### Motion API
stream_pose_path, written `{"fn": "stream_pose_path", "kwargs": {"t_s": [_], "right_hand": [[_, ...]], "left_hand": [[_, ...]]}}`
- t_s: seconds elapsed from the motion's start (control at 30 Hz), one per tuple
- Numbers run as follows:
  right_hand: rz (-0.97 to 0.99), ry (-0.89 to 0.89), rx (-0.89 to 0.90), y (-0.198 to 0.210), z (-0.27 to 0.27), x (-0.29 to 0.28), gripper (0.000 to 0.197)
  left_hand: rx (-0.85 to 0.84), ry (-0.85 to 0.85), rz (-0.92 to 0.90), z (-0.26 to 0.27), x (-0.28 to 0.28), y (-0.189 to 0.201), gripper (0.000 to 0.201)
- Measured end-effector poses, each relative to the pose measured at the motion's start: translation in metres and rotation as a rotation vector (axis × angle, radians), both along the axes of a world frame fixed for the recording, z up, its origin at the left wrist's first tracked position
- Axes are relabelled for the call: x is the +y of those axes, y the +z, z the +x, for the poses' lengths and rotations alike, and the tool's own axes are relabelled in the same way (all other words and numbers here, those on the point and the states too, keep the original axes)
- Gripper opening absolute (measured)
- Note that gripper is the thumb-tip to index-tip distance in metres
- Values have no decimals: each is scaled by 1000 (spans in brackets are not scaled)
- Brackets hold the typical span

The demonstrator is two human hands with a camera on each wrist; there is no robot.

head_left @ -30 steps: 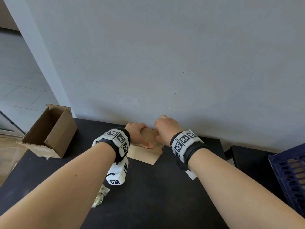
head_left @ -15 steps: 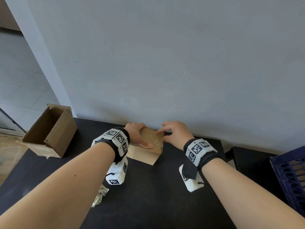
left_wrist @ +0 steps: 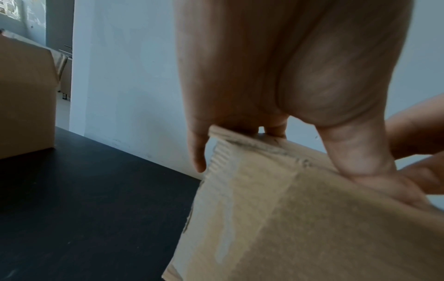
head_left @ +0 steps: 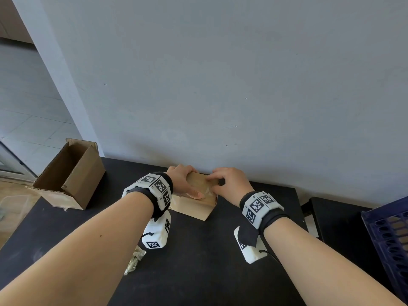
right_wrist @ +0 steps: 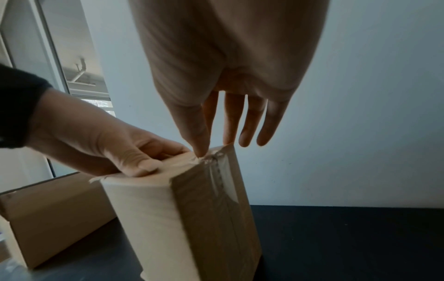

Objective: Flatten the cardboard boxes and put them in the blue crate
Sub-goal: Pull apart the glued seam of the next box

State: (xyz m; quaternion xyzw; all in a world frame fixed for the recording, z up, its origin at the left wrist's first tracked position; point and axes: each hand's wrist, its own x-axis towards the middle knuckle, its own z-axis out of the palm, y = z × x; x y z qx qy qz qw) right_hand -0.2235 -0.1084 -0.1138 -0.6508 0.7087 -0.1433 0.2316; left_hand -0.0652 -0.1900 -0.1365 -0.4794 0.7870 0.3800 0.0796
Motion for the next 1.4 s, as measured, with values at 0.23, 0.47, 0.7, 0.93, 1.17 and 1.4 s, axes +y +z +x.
{"fn": "stream_pose_path", "kwargs": {"t_s": [0.23,0.47,0.7,0.93,1.17,1.4], "right_hand": [[-11,-51,12,-2,0,2,16],[68,-96,-36,-2,1,1,12],[103,-266,-188,-4,-1,4,17],[148,-287,-17,-5,11,1,22],[198,-454,-339,-3,0,3,18],[266,-466,-357,-3,2,5,33]], "left_hand": [[4,3,-10,0,2,1,76],[-9,5,-2,1,3,1,78],[-12,9,3,1,2,2,79],[2,11,12,1,3,2,78],[6,3,7,0,2,3,80],[2,-7,1,0,1,2,79]]}}
